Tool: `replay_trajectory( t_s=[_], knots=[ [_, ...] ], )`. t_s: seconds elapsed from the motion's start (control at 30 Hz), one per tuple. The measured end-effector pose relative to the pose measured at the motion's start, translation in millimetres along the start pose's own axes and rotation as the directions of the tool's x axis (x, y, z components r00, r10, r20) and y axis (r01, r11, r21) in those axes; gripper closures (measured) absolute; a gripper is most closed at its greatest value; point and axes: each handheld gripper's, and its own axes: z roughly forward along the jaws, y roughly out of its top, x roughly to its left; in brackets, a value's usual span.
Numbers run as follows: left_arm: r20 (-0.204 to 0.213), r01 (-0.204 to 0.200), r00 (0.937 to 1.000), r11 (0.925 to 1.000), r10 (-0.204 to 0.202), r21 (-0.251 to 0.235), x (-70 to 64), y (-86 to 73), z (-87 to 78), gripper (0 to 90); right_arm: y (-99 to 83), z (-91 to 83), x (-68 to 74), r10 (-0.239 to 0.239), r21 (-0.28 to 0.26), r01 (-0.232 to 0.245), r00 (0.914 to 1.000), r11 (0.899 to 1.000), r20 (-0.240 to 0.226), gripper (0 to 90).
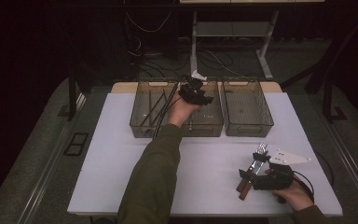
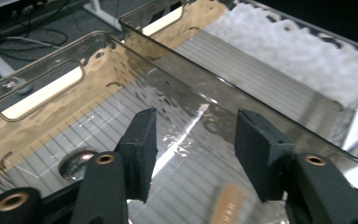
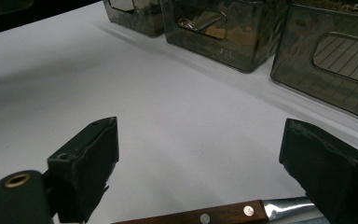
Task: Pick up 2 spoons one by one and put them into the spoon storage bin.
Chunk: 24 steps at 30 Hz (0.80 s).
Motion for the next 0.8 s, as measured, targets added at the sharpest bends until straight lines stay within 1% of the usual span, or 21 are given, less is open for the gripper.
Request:
replay_trajectory(
  t_s=[0.07, 0.1, 0.13, 0.17, 0.2, 0.27, 0.3, 0.37, 0.4, 0.43, 0.47, 0.57, 0.67, 0.8],
  knots=[
    [0.015, 0.003, 0.9999, 0.9999, -0.003, -0.011, -3.1, -2.0, -5.2, 45.3, -0.1, 0.5, 0.3, -0.002, 0.002, 0.002, 1.0, 1.0, 0.001, 12.0],
    [0.018, -0.002, 0.9998, 0.9998, 0.002, -0.02, -5.0, -3.2, -7.9, 44.1, -0.1, 0.7, 0.2, -0.003, 0.003, 0.003, 1.0, 1.0, 0.0, 12.0],
    [0.02, -0.015, 0.9997, 0.9998, 0.016, -0.015, -6.0, -4.2, -11.8, 43.1, -0.2, 1.1, 0.2, -0.004, 0.001, 0.004, 1.0, 1.0, 0.0, 12.0],
    [0.024, -0.02, 0.9995, 0.9997, 0.021, -0.015, -6.9, -5.2, -15.4, 41.7, -0.2, 1.0, 0.2, -0.004, 0.004, 0.004, 1.0, 1.0, 0.0, 12.0],
    [0.029, -0.01, 0.9995, 0.9996, 0.01, -0.028, -8.8, -6.6, -18.5, 40.5, -0.2, 1.1, 0.1, -0.005, 0.005, 0.005, 1.0, 1.0, -0.001, 12.0],
    [0.029, -0.022, 0.9993, 0.9993, 0.023, -0.031, -11.1, -9.2, -26.6, 39.4, -0.3, 1.2, -0.1, -0.007, 0.006, 0.007, 1.0, 1.0, 0.002, 12.0],
    [0.034, -0.019, 0.9992, 0.9991, 0.021, -0.039, -12.8, -10.9, -30.4, 38.2, -0.4, 1.0, 0.0, -0.004, 0.007, 0.004, 1.0, 1.0, 0.0, 12.0],
    [0.045, -0.031, 0.9985, 0.9989, 0.032, -0.036, -15.1, -14.5, -39.2, 36.4, -0.5, 1.0, -0.2, -0.002, 0.006, 0.002, 1.0, 1.0, 0.001, 12.0],
    [0.044, -0.037, 0.9983, 0.9985, 0.039, -0.041, -16.4, -16.7, -43.4, 35.6, -0.6, 0.9, -0.6, -0.005, 0.006, 0.005, 1.0, 1.0, 0.001, 12.0],
    [0.044, -0.027, 0.9986, 0.9983, 0.029, -0.052, -18.9, -18.9, -47.0, 34.9, -0.7, 0.8, -0.6, -0.001, 0.007, 0.001, 1.0, 1.0, 0.003, 12.0],
    [0.046, -0.036, 0.9982, 0.9982, 0.038, -0.048, -19.8, -21.4, -51.8, 33.7, -0.8, 0.8, -0.8, 0.0, 0.008, 0.0, 1.0, 1.0, 0.004, 12.0],
    [0.054, -0.025, 0.9981, 0.9976, 0.028, -0.064, -24.4, -30.1, -64.2, 30.2, -1.0, 0.6, -0.9, 0.002, 0.007, -0.002, 1.0, 1.0, 0.006, 12.0],
    [0.052, -0.037, 0.9978, 0.9972, 0.04, -0.065, -29.0, -41.4, -76.5, 27.0, -1.3, 0.2, -1.1, 0.005, 0.009, -0.005, 1.0, 1.0, 0.007, 12.0],
    [0.057, -0.039, 0.9975, 0.9969, 0.043, -0.069, -35.1, -60.0, -92.7, 23.8, -1.4, 0.3, -1.6, 0.007, 0.01, -0.007, 0.9999, 1.0, 0.009, 12.0]
  ],
)
